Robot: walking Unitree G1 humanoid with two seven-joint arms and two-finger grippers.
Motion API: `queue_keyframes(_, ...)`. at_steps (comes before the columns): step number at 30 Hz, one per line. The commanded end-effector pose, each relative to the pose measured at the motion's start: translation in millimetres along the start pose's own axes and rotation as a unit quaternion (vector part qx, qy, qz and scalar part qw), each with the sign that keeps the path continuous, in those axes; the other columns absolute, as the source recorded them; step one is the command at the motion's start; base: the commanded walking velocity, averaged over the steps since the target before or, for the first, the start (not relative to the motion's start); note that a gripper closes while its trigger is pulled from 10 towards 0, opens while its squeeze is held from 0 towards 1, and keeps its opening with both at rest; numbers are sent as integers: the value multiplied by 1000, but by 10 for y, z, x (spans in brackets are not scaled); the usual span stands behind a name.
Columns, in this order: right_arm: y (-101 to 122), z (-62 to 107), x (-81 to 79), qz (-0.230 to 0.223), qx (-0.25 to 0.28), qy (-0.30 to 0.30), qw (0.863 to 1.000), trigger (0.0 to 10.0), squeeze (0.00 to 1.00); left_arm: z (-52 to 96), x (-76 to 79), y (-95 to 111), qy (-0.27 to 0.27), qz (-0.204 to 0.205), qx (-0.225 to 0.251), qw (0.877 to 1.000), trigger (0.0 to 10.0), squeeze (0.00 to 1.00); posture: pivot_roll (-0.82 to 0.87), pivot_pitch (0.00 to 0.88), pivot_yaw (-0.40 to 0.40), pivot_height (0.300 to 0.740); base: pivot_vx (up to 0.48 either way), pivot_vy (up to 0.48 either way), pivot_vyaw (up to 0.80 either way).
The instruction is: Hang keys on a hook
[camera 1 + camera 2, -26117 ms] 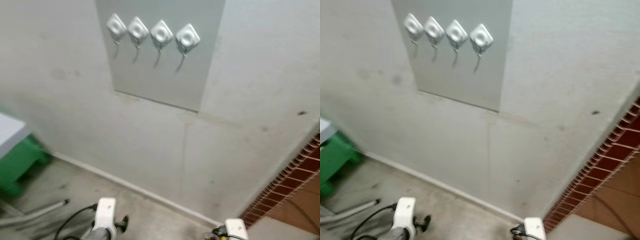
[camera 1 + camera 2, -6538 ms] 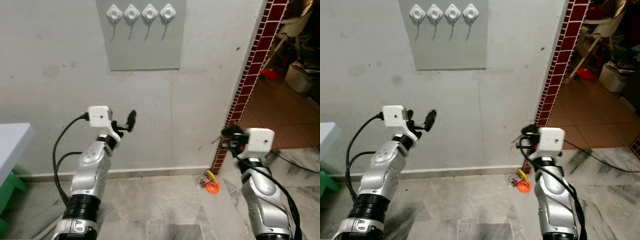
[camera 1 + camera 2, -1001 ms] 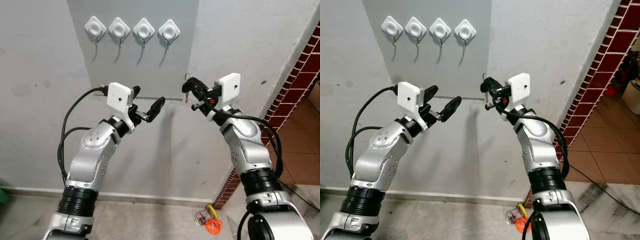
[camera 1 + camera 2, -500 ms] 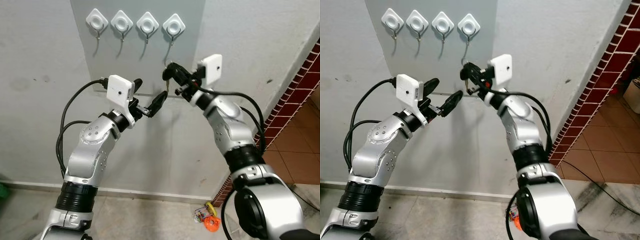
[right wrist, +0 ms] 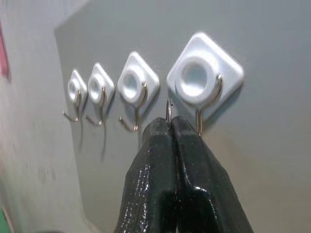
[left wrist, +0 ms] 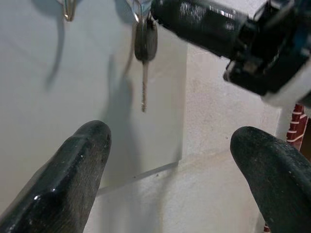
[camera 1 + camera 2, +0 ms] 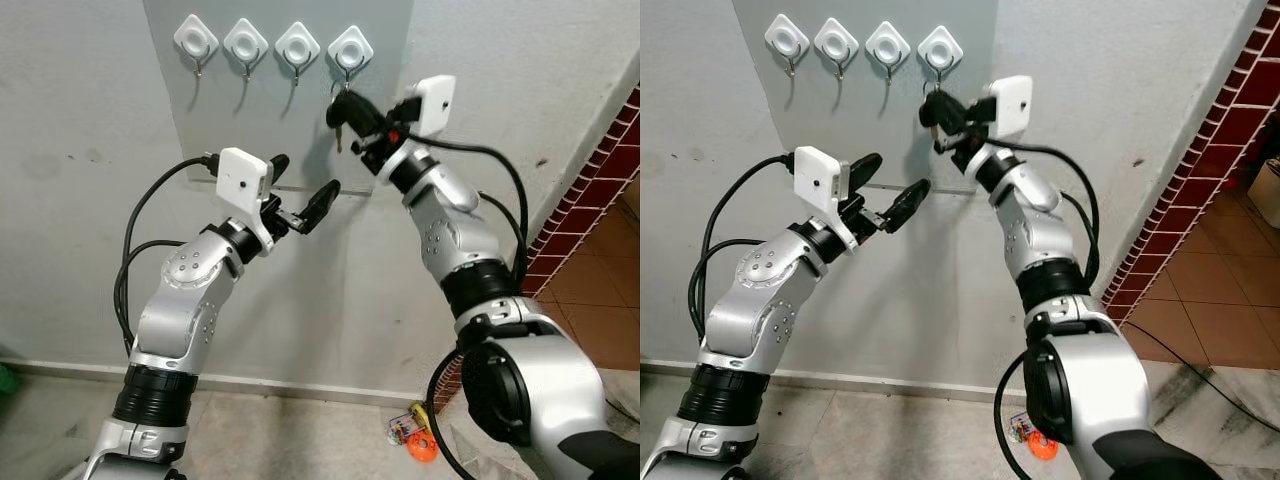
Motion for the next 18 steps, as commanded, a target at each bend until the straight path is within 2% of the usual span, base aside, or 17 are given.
queue_keyframes(1, 98, -32, 32, -1, 11, -1, 1000, 10000, 0, -6, 31, 9, -6, -2, -3, 1000, 10000, 0, 44, 0, -16, 740, 0, 0, 0)
queue_keyframes(5, 123, -34, 101, -26, 16, -15, 999, 10000, 0, -11, 44, 14, -7, 1, -3, 1000, 10000, 0, 43, 0, -14, 740, 0, 0, 0)
queue_keyframes(10, 101, -14, 177, -85, 19, -30, 996, 10000, 0, -20, 43, 36, -6, 2, 0, 1000, 10000, 0, 44, 0, -17, 740, 0, 0, 0)
queue_keyframes(12, 37, 29, 217, -143, 20, -34, 989, 10000, 0, -20, 23, 53, -3, 2, 2, 1000, 10000, 0, 47, 0, -17, 740, 0, 0, 0)
queue_keyframes(13, 37, 29, 217, -143, 20, -34, 989, 10000, 0, -20, 23, 53, -3, 2, 2, 1000, 10000, 0, 47, 0, -17, 740, 0, 0, 0)
queue_keyframes(15, -51, 55, 188, -180, 13, -23, 983, 10000, 0, -12, 0, 59, 1, 2, 1, 1000, 10000, 0, 48, 0, -15, 740, 0, 0, 0)
queue_keyframes(18, -120, 77, 171, -206, 5, -18, 978, 10000, 0, -8, -7, 59, 3, 4, 2, 1000, 10000, 0, 48, 0, -15, 740, 0, 0, 0)
Point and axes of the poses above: a point about 5 cm out from each wrist's last joint towards the gripper, its own z axis pointing back from the gripper into the wrist, its own y axis along the axis of the wrist's last joint, x = y × z, the point moved 6 cm from there along -z, pointing out of the wrist towards the gripper, and after that the axes turned 3 degrees about -z, right-handed, at the moved point
